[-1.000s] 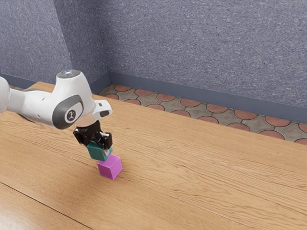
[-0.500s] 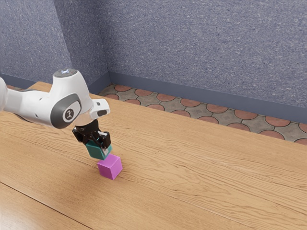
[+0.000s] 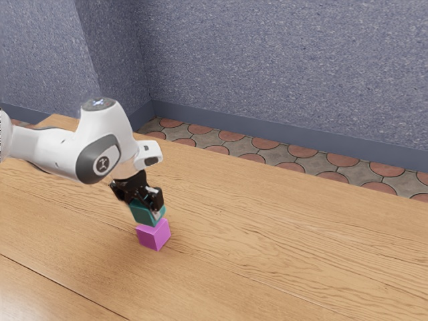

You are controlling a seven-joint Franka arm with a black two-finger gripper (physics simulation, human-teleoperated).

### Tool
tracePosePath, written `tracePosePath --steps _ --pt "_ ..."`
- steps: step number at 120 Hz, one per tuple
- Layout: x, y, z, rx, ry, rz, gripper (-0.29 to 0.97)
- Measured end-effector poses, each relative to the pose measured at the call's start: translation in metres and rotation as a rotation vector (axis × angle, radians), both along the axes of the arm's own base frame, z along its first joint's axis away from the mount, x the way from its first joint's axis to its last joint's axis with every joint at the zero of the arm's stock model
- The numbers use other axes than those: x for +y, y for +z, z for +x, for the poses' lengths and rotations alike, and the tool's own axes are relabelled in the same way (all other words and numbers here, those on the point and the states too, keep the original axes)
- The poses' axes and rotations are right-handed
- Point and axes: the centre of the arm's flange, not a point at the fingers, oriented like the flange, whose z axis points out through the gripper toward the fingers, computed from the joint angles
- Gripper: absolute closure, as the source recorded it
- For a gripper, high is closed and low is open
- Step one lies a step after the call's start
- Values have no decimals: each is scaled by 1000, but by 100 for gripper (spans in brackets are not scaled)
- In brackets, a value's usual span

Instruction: Pick up the blue block with one arm, and put the blue block on the pink block with one arm

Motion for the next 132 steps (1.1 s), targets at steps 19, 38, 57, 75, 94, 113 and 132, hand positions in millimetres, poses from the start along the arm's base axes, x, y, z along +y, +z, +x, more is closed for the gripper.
tracePosePath --steps 19,38,57,75,94,113,132 --pt "-39 0 -3 0 -68 -1 30" --pt "-61 3 -8 -6 -105 1 30" --pt "-26 8 -10 -13 -33 5 30" --pt "-12 5 -9 -7 1 4 29" --pt "-21 4 -10 -6 -16 4 30" --pt "-10 4 -10 -4 8 4 30" --pt "1 -1 -8 4 25 5 30"
